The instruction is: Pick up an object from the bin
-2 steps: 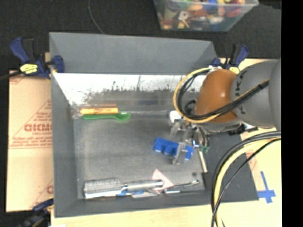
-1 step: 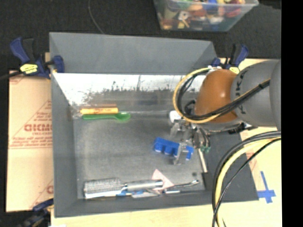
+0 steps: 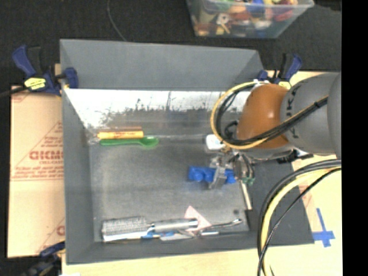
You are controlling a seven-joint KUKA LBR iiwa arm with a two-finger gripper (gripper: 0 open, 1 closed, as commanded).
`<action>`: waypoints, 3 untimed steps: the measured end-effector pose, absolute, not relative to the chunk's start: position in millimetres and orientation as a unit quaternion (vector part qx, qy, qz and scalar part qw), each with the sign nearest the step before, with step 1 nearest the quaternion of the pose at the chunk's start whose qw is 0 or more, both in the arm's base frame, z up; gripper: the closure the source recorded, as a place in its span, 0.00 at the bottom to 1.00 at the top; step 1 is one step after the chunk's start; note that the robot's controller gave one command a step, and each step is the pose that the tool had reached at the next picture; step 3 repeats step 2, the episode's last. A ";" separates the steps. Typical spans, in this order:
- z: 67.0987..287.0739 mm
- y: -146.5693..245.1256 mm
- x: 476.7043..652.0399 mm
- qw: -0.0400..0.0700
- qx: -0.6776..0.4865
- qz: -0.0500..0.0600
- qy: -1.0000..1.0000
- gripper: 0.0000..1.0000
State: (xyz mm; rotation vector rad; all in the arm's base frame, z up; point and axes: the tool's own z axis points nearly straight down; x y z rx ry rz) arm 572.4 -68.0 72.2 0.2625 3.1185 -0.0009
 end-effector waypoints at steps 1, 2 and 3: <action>73.9 -68.2 572.3 0.006 0.087 0.000 0.996 1.00; 124.5 -68.3 572.6 0.006 0.086 0.000 0.996 1.00; 124.5 -68.3 572.6 0.006 0.086 0.000 0.996 1.00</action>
Offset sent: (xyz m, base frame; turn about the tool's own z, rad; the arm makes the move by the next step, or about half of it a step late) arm 0.0003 -0.0002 0.0534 0.0053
